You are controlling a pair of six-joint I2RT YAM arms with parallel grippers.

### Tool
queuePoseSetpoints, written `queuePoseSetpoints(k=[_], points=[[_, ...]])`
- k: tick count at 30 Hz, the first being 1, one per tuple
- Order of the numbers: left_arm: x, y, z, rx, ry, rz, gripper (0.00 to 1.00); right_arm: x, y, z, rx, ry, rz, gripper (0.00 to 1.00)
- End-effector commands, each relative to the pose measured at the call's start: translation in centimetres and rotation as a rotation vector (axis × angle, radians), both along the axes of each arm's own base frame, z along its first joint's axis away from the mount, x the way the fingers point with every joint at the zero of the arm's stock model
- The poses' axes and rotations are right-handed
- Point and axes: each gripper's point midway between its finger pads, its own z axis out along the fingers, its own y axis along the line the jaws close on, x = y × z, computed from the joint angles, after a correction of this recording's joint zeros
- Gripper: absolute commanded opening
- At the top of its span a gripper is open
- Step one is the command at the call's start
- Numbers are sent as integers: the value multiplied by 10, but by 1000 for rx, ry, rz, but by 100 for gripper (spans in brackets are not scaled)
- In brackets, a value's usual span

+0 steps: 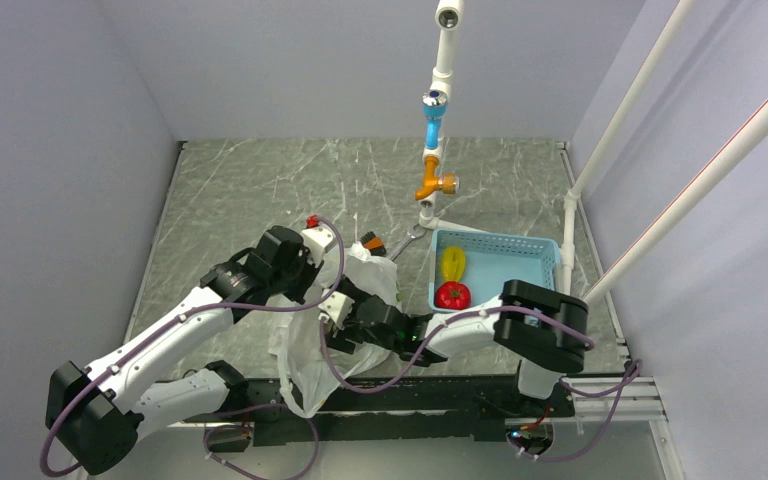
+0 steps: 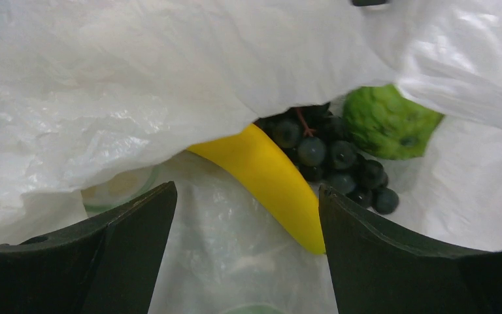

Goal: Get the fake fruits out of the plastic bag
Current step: Take out the fake fruit from the plastic bag.

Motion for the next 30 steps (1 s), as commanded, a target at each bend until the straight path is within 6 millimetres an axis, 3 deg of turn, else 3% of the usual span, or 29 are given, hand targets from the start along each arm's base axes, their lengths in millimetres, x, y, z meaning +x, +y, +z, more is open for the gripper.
queuePoseSetpoints(k=[1,9,15,23,30], points=[[8,-5,17,-24,-53,-4,0,4,23,6,14,-23,40,82],[8,-6,17,-25,-51,-9,0,6,41,-15,-13,-12,75,79],[8,-5,18,-27,-58,-4,0,5,36,-24,-73,-16,86,62],[8,-5,20,-26,-60,-4,0,12,30,-2,-116,-149,7,27],[14,11,32,-1,-123,74,0,15,8,35,-58,-197,-79,15]])
